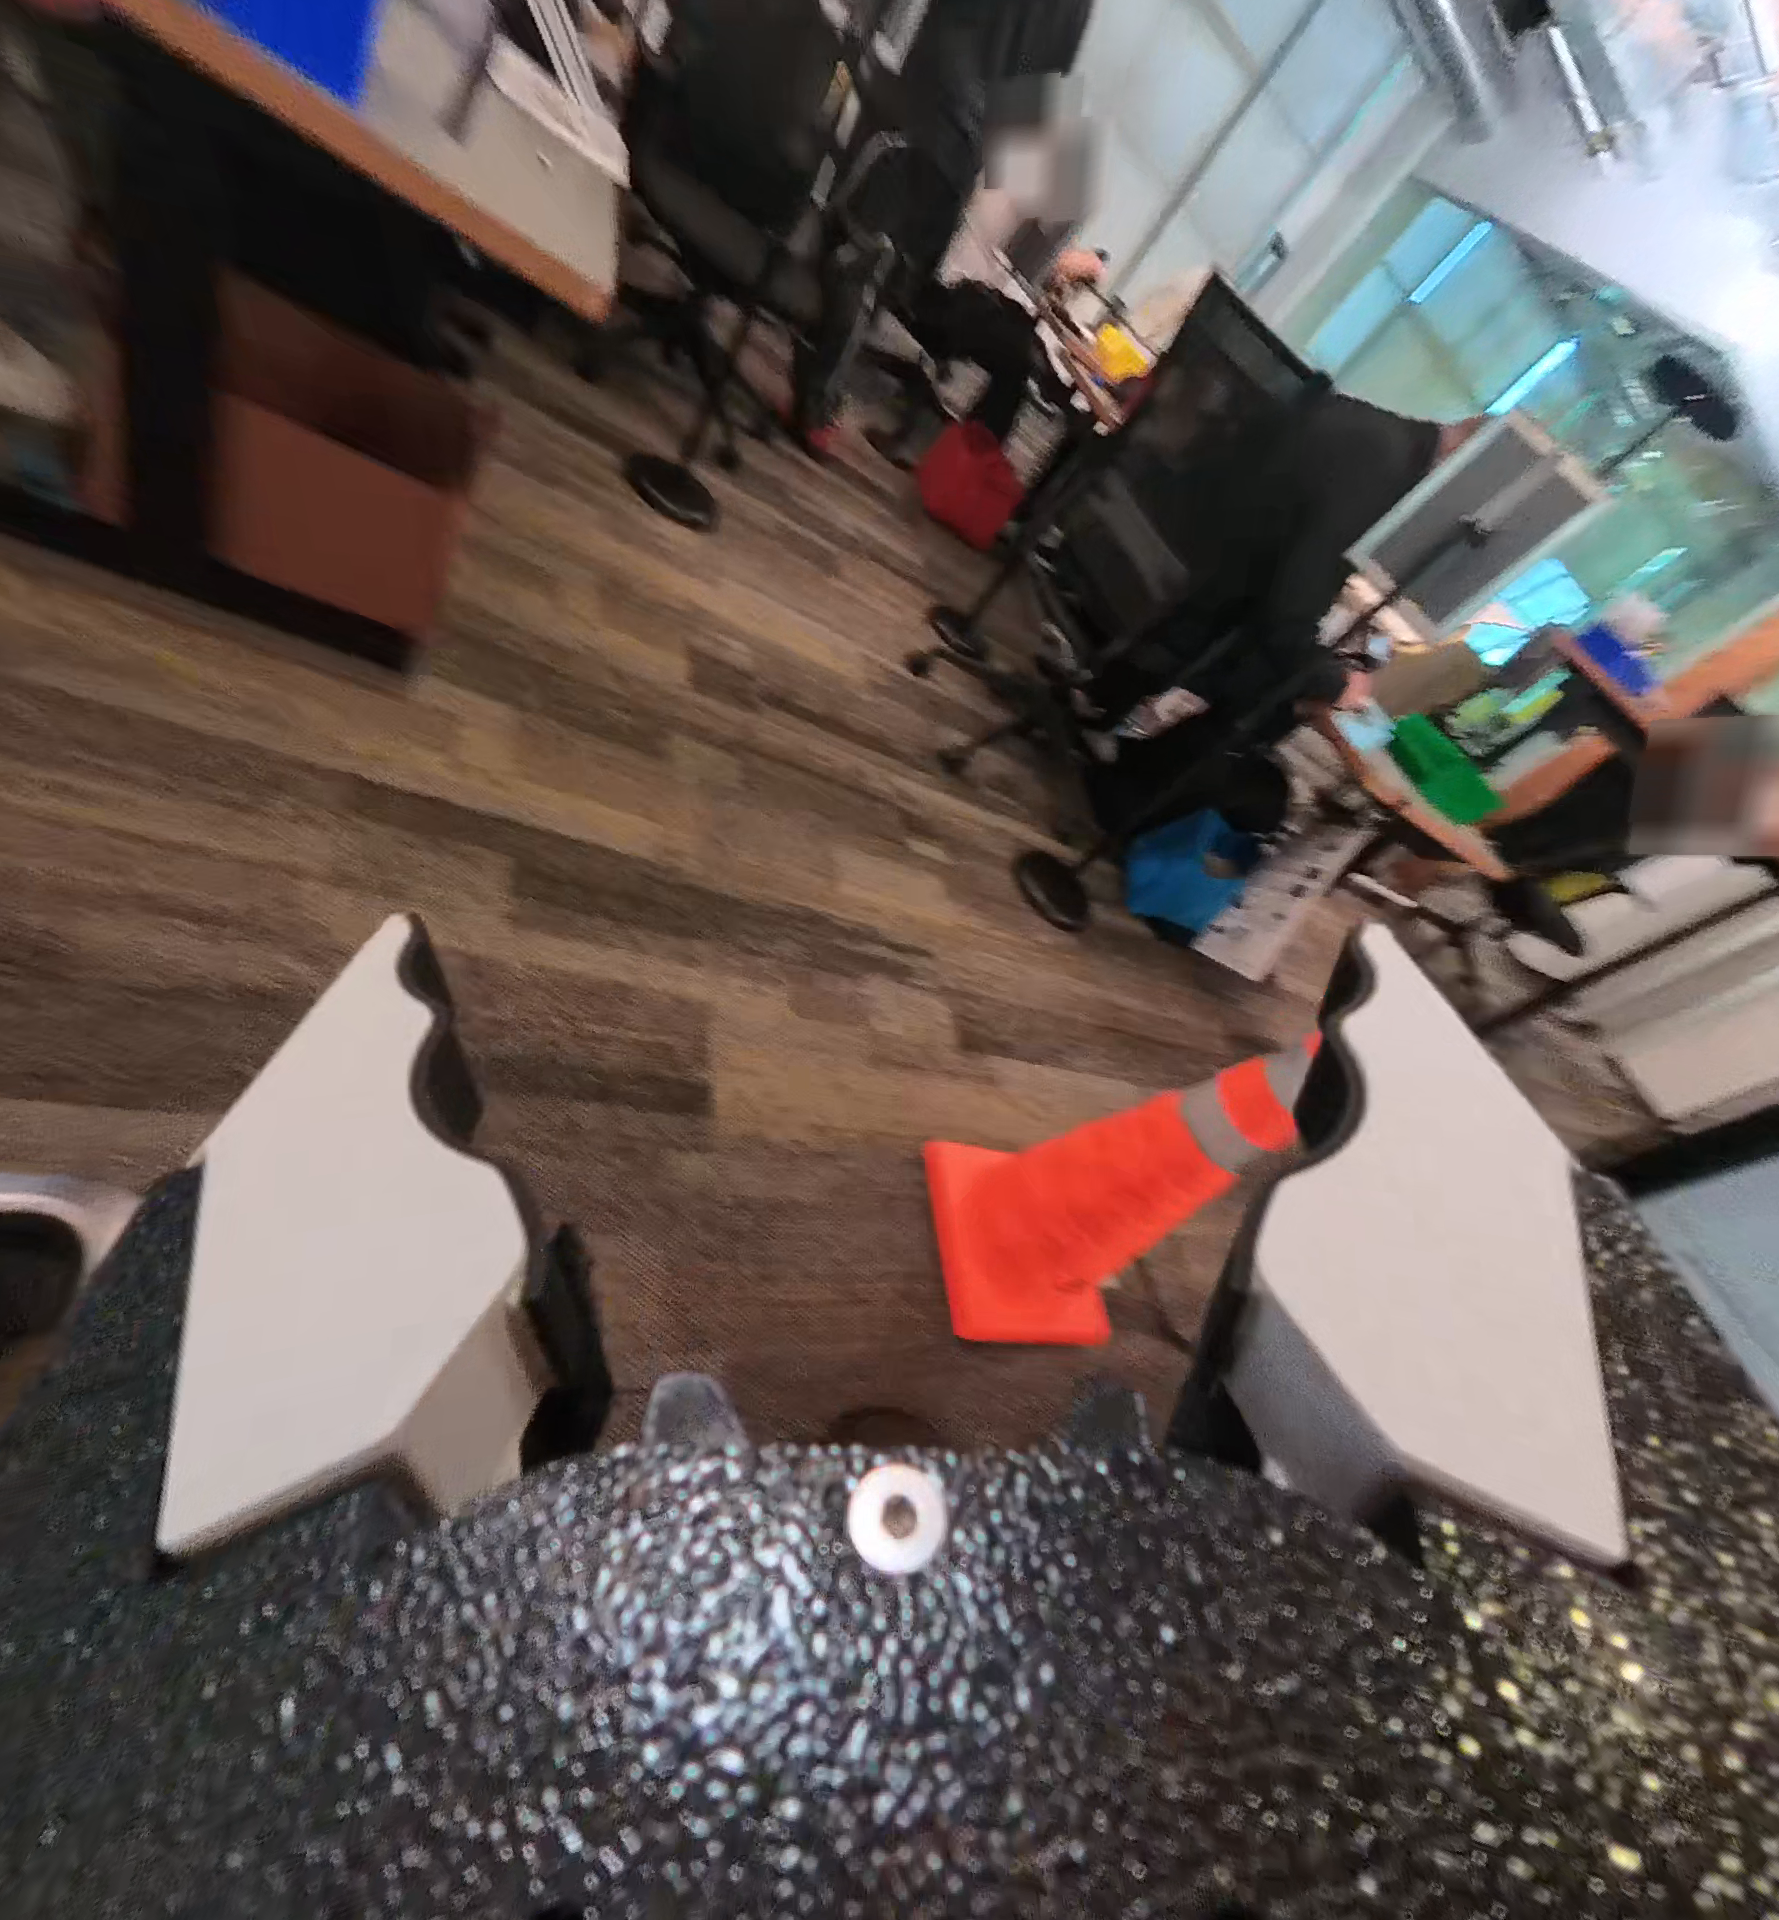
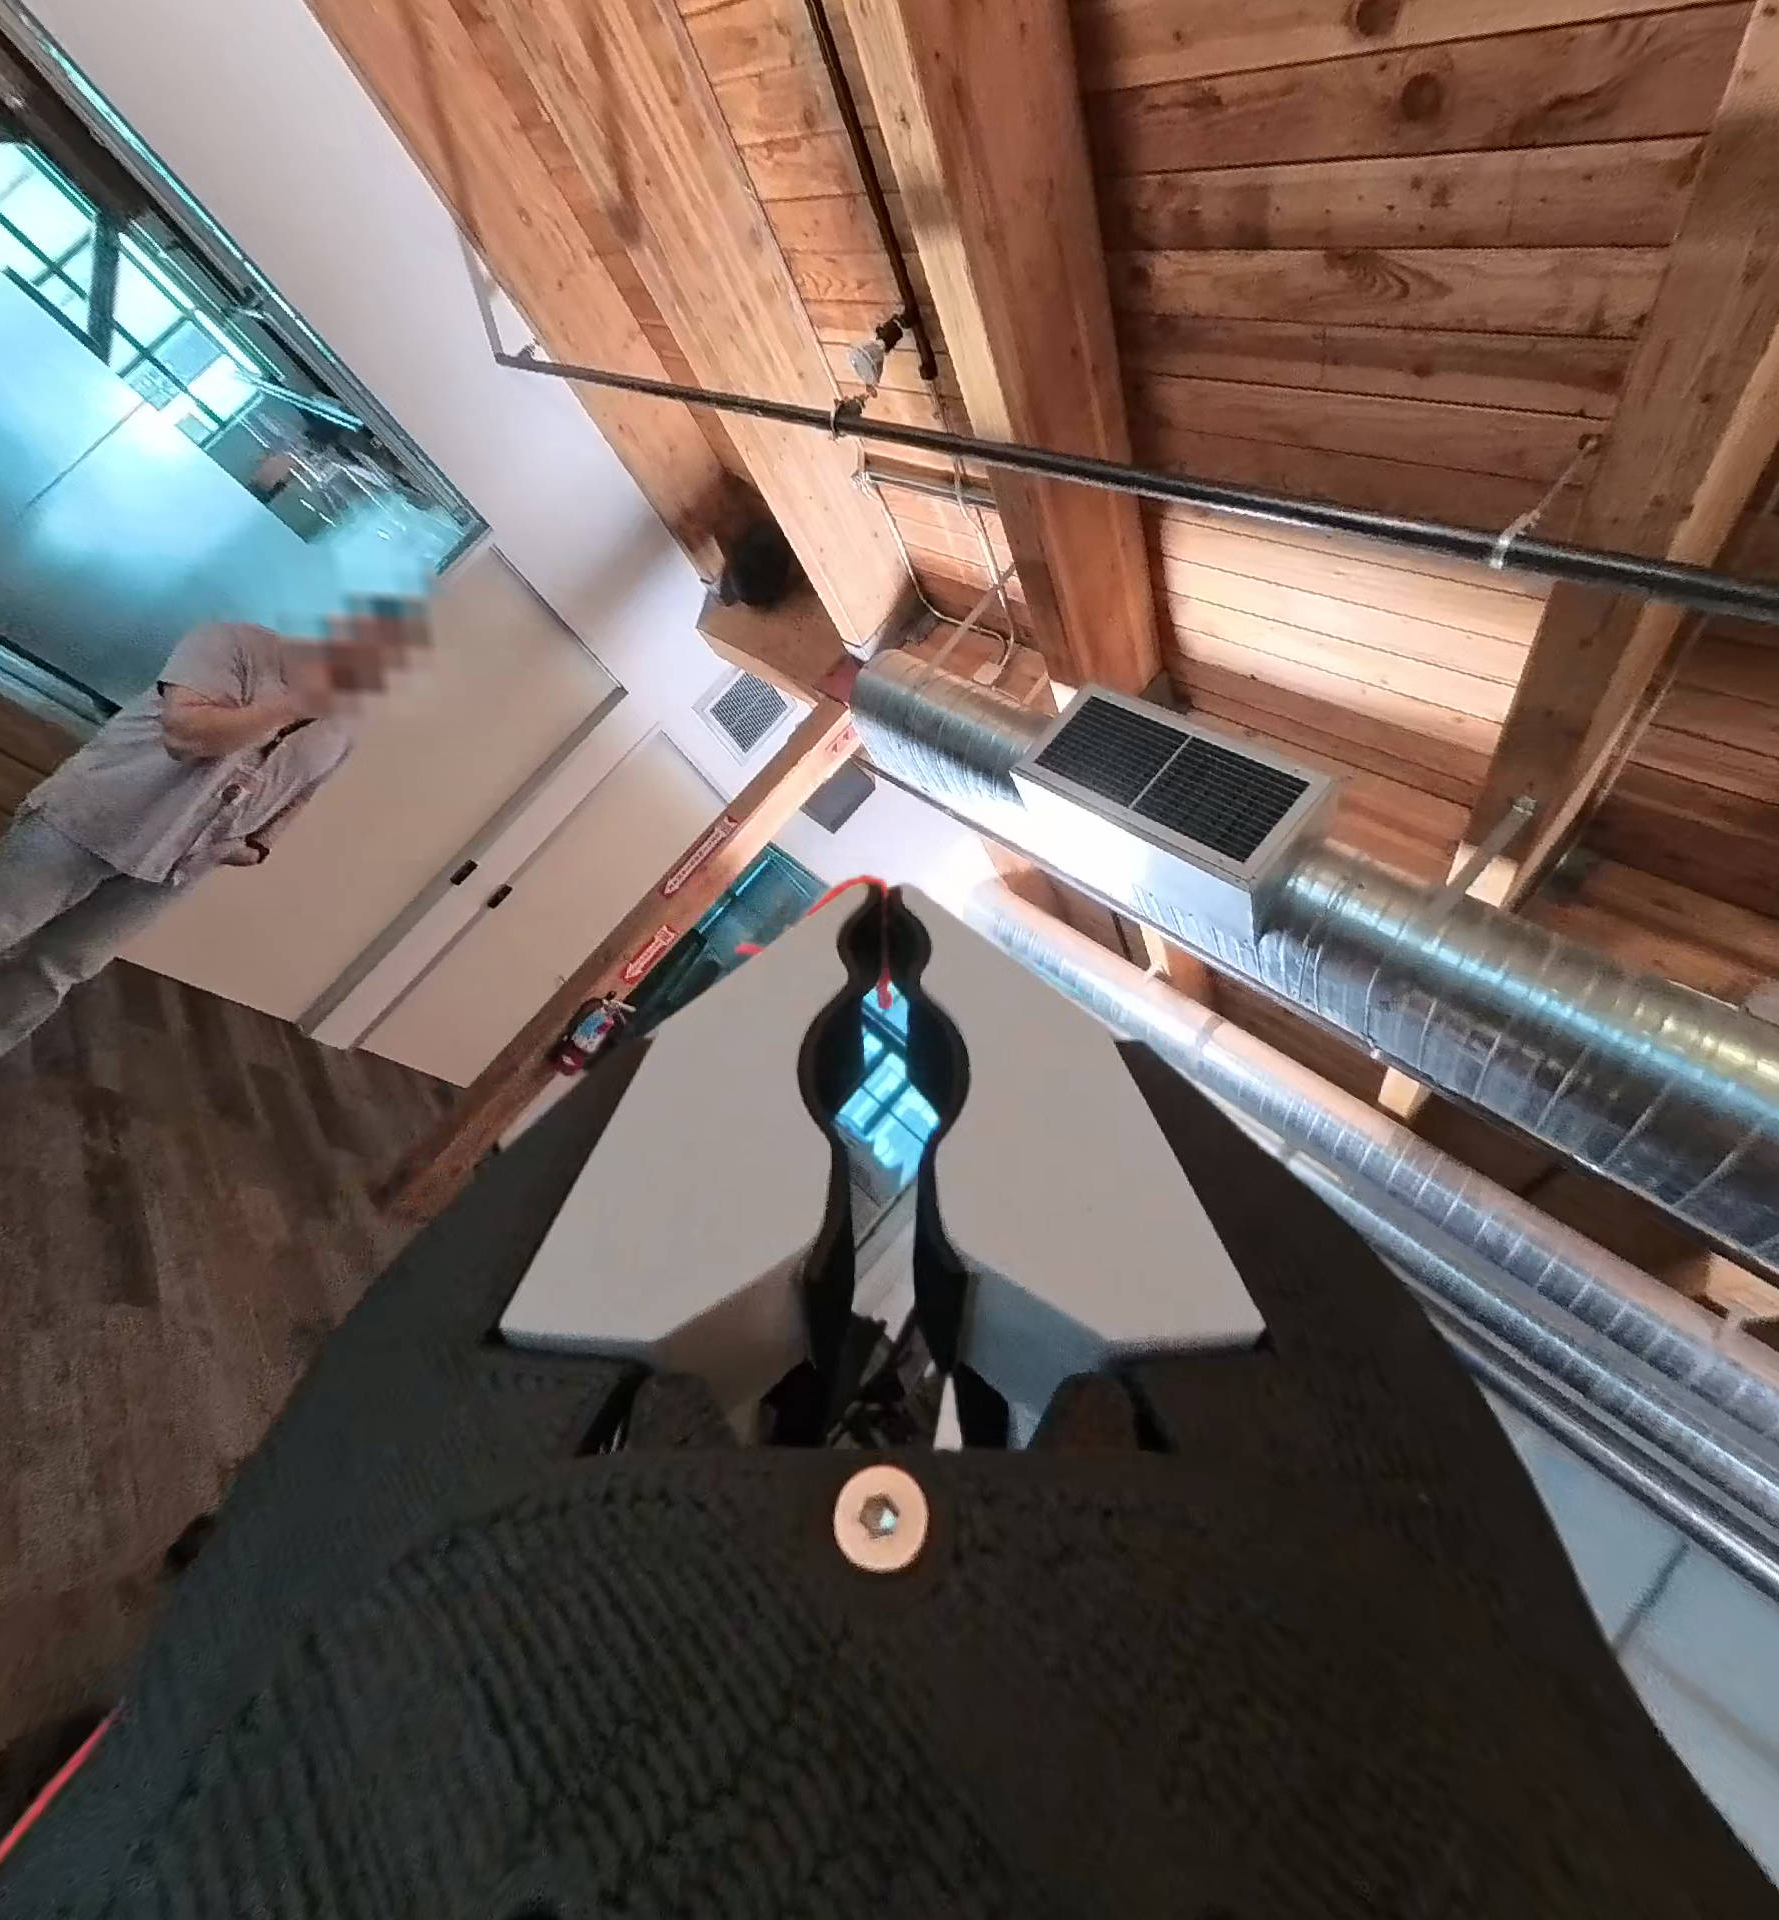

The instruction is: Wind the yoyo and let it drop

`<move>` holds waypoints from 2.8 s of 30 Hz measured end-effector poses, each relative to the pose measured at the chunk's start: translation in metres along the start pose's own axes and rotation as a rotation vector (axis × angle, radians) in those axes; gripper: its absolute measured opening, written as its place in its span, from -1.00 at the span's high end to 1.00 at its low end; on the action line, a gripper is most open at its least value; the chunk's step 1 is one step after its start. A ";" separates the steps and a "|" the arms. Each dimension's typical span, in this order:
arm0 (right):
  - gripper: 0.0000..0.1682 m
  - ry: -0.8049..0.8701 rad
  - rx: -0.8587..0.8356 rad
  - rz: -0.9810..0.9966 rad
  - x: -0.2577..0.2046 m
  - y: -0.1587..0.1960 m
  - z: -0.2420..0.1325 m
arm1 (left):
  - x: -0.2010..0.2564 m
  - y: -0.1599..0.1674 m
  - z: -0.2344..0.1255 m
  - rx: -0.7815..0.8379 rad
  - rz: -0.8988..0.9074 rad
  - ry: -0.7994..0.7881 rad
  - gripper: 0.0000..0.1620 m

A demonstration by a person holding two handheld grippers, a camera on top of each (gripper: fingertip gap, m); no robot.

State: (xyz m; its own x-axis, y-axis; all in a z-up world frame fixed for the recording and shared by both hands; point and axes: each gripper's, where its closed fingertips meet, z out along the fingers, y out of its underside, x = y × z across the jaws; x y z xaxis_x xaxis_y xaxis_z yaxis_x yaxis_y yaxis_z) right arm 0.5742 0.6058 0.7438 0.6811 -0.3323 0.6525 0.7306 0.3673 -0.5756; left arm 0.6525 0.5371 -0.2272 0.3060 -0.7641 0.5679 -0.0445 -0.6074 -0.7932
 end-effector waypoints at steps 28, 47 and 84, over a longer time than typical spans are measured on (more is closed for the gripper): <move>1.00 0.039 -0.157 -0.082 0.049 0.037 -0.030 | 0.028 0.034 0.054 -0.197 0.253 0.062 0.15; 1.00 -0.618 0.298 0.339 -0.160 -0.026 -0.043 | -0.162 -0.050 -0.362 0.119 -0.236 -0.902 0.15; -0.44 -1.337 -0.896 0.563 -0.833 0.382 -0.411 | -0.143 0.036 -0.523 -0.280 -0.156 -1.258 -0.77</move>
State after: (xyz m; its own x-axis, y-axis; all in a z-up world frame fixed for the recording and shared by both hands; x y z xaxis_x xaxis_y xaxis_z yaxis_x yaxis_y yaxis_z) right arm 0.3059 0.6657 -0.2228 0.6745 0.7363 -0.0540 0.5461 -0.5467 -0.6347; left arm 0.1096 0.5110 -0.2223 0.9967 -0.0472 -0.0666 -0.0771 -0.8122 -0.5782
